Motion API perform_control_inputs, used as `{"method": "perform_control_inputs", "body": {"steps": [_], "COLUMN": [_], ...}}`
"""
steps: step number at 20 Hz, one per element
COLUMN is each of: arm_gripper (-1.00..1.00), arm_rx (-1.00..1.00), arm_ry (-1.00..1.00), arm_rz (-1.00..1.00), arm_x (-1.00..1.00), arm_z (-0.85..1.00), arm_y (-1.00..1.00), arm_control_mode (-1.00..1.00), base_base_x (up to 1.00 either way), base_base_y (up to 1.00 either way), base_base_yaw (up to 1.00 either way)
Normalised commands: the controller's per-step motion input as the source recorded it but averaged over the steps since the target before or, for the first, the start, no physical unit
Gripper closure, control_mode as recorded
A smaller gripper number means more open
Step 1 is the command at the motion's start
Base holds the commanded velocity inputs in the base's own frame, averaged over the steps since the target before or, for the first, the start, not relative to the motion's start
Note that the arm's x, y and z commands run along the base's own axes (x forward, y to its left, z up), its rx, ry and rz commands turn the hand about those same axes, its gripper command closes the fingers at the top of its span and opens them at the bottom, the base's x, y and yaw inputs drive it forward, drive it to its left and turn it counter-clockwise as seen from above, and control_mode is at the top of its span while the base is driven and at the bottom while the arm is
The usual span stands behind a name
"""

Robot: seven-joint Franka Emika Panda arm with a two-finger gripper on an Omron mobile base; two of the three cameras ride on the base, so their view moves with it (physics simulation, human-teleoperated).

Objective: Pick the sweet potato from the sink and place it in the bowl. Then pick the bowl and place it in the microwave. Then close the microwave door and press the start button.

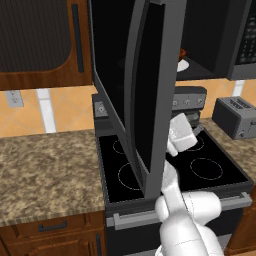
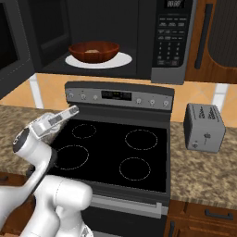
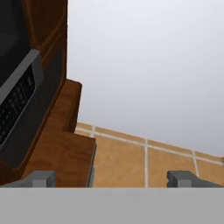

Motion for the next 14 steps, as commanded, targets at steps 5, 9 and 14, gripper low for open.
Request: {"method": "perform_control_inputs", "body": {"steps": [5,9,14], "arm_gripper": [-1.00,-1.00,-1.00], "arm_rx": [-0.06,-0.06,-0.06], "arm_ry": [0.13,0.17,0.26], "arm_rz": [-0.12,-0.13,-0.19], "arm_x": [0.00,0.00,0.06], "arm_z": [0.06,0.00,-0.10], "arm_y": [0.83,0.57,0.23], "arm_control_mode": [-1.00,-1.00,-1.00], "base_base_x": [0.00,0.00,0.00], "base_base_y": [0.00,0.00,0.00], "base_base_yaw": [0.00,0.00,0.00]}}
